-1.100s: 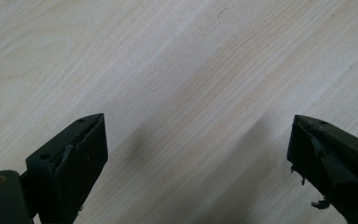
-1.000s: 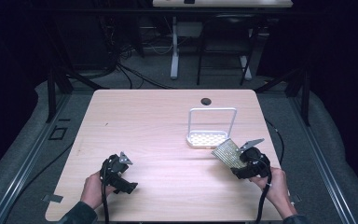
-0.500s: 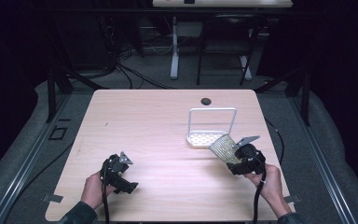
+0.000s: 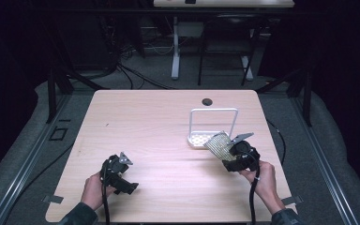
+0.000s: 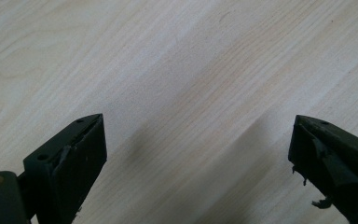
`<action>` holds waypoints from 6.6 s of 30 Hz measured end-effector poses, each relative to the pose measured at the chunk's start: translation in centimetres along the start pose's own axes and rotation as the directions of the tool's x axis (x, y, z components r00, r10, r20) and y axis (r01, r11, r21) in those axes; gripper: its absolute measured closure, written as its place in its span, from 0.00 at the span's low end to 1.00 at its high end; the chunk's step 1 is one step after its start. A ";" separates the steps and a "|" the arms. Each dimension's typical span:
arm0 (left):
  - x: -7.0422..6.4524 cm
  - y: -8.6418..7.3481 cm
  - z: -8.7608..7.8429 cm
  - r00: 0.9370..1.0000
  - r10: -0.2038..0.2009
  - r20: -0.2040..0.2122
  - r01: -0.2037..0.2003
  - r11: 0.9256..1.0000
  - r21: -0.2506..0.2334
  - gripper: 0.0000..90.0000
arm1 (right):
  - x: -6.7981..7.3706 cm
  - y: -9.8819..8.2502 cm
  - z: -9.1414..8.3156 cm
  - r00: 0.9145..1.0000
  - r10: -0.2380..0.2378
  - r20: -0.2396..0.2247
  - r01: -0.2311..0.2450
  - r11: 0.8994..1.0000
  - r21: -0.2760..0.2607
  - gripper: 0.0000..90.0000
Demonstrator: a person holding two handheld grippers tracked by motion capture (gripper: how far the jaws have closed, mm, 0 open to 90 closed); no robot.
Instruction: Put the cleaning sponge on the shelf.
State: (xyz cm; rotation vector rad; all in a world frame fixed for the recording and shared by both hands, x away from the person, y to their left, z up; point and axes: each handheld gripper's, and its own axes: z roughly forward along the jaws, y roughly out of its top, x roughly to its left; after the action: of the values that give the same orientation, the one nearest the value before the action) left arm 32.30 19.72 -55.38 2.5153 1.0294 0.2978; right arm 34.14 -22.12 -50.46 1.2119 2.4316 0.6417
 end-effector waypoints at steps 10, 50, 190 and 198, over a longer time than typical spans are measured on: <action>0.1 0.0 -0.1 1.000 -0.008 0.002 0.008 1.000 -0.009 0.05 | 0.4 0.9 0.5 1.000 -0.007 0.009 0.007 1.000 -0.007 0.41; 0.1 -0.1 0.0 1.000 -0.010 -0.003 0.010 1.000 0.002 0.05 | 0.1 3.8 3.7 0.997 -0.012 0.075 0.012 1.000 0.000 0.41; -0.2 -0.1 -0.1 1.000 -0.001 -0.004 0.001 1.000 0.008 0.05 | 1.0 4.9 0.0 0.998 0.044 -0.037 -0.047 0.996 -0.081 0.07; -0.2 -0.1 0.0 1.000 -0.002 -0.002 0.002 1.000 0.008 0.05 | 0.4 2.9 -2.4 0.999 0.051 -0.018 -0.052 0.994 -0.093 0.07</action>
State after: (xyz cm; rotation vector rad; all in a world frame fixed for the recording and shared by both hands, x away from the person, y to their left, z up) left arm 32.03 19.65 -55.41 2.5211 1.0352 0.2959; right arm 34.64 -20.83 -46.95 1.2399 2.3613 0.7734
